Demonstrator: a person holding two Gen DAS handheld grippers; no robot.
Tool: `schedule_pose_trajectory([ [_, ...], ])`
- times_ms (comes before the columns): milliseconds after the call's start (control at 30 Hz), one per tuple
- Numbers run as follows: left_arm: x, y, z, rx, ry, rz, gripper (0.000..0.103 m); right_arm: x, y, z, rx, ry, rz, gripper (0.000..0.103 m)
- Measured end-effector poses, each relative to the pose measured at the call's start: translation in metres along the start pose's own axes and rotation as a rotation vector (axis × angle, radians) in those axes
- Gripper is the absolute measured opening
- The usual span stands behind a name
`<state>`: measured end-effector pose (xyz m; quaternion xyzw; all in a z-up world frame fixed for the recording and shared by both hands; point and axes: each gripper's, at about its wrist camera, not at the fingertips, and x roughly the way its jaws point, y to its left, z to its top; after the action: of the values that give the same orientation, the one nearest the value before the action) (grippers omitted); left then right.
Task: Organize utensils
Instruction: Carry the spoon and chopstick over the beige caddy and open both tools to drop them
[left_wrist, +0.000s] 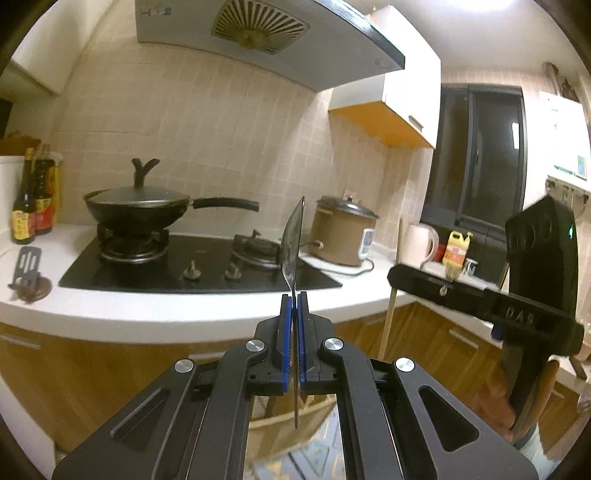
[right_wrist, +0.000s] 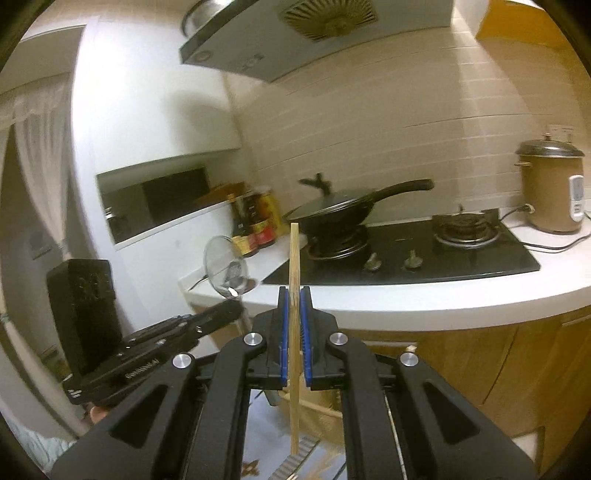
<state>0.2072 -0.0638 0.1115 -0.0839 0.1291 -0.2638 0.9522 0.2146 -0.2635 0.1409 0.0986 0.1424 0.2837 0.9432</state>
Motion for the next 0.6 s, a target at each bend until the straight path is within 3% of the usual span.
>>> schedule_pose_trajectory([
  [233,0.034,0.010,-0.001,-0.001,-0.016,-0.016,0.001,0.014,-0.028,0.006,0.039,-0.072,-0.041,0.004],
  [600,0.058,0.033,-0.029,-0.021,0.036,0.012,0.001,0.044,-0.029,-0.014,-0.078,-0.096,-0.212,0.004],
])
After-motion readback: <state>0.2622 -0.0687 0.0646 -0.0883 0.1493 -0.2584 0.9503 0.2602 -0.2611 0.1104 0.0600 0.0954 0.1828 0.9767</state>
